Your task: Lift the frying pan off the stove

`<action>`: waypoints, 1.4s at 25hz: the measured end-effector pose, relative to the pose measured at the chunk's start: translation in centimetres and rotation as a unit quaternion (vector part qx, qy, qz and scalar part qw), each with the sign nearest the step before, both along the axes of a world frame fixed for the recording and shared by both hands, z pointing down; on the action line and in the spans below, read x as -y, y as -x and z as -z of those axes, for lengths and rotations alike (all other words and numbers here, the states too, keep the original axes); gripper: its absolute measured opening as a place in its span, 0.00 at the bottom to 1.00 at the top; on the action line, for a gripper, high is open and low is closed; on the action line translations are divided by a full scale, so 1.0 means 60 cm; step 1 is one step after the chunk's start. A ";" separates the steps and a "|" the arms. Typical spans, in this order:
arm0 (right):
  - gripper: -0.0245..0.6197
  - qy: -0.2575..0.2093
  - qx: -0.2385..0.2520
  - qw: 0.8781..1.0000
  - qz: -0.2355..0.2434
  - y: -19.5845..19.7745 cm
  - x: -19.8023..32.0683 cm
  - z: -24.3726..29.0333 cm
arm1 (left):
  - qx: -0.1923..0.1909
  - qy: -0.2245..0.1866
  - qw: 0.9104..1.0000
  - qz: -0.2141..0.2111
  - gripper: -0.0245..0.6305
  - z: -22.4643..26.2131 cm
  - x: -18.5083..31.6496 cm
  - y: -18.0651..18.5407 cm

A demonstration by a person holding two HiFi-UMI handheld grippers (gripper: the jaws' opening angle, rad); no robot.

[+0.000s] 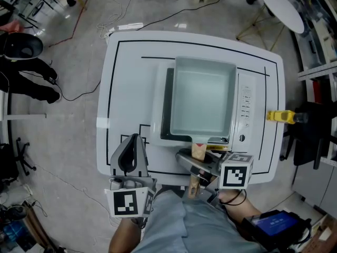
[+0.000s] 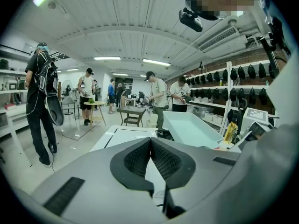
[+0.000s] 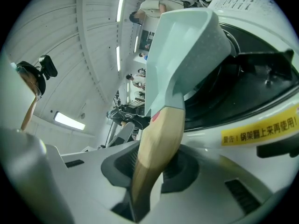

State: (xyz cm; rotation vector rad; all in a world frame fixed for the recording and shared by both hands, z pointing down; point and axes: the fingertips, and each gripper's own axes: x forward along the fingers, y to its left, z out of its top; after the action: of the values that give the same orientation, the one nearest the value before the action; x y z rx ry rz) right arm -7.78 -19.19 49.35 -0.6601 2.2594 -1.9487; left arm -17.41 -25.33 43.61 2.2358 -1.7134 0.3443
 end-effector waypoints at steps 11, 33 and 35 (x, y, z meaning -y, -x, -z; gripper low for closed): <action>0.15 0.019 -0.007 1.000 -0.003 -0.002 -0.004 -0.015 | 0.003 0.000 1.000 0.004 0.07 0.004 -0.008 0.002; 0.14 0.028 -0.015 0.999 0.004 -0.002 -0.006 -0.017 | 0.001 -0.013 1.000 0.010 0.07 0.022 -0.016 0.005; 0.14 0.029 -0.018 0.999 0.005 -0.002 -0.005 -0.015 | 0.001 -0.016 1.000 0.010 0.07 0.027 -0.016 0.005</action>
State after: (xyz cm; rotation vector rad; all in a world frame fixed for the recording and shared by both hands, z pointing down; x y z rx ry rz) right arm -7.68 -18.90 50.25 -0.6970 2.2394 -2.0300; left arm -17.69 -24.35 41.98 2.2388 -1.7538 0.3159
